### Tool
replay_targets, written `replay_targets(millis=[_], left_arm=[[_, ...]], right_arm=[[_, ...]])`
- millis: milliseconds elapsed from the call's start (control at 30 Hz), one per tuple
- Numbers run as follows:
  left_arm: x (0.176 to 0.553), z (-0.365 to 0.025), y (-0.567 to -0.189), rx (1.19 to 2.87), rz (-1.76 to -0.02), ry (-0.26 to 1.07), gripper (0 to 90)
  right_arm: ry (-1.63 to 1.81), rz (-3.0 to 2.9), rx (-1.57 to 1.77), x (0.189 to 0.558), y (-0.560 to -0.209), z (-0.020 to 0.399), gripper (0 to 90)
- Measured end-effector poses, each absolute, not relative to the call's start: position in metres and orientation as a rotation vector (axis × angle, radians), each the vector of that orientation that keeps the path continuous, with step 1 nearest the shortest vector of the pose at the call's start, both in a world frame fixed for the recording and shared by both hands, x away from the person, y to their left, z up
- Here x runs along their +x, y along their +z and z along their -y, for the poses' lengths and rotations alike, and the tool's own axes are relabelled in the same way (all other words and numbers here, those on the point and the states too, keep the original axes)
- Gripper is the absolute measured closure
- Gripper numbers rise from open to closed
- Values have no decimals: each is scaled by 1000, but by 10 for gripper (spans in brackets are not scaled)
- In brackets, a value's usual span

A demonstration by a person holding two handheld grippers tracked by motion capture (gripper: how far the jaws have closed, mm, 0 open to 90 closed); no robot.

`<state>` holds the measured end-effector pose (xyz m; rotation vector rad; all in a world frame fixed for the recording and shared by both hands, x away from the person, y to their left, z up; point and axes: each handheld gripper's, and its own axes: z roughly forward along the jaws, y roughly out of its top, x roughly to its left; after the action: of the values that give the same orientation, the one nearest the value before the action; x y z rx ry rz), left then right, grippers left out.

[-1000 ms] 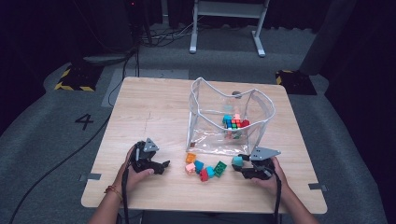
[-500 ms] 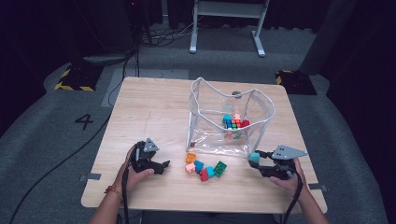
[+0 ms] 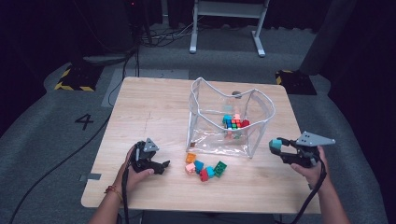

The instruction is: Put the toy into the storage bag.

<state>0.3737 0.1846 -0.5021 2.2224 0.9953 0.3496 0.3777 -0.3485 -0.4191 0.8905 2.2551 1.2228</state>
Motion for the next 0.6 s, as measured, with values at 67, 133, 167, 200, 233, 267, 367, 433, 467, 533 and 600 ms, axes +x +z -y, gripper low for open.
replay_targets(millis=[67,133,167,200,233,267,367,433,467,533,600], left_arm=[[374,-185,-502,2223,-997,349,106],[374,-185,-502,2223,-997,351,105],[373,-185,-502,2223,-1003,346,105],[374,-185,-502,2224,-993,353,103],[374,-185,-502,2225,-993,353,103],[374,-185,-502,2224,-994,353,103],[374,-184,-502,2224,-996,352,103],[374,-185,-502,2224,-995,354,103],[374,-185,-502,2224,-995,354,103],[374,-185,-502,2224,-995,354,103],[374,-185,-502,2224,-995,354,103]], right_arm=[[1199,-2237,902,389,-411,355,480],[1200,-2182,932,406,-396,362,480],[1200,-2182,932,406,-396,362,480],[1215,-2162,954,419,-387,366,480],[1219,-2155,959,422,-384,366,480],[1219,-2155,959,422,-384,366,480],[1184,-2147,963,437,-369,367,481],[1190,-2137,965,444,-359,367,480],[1187,-2128,966,447,-354,367,480],[1169,-2125,951,455,-340,365,480],[1166,-2124,951,457,-336,364,480]])
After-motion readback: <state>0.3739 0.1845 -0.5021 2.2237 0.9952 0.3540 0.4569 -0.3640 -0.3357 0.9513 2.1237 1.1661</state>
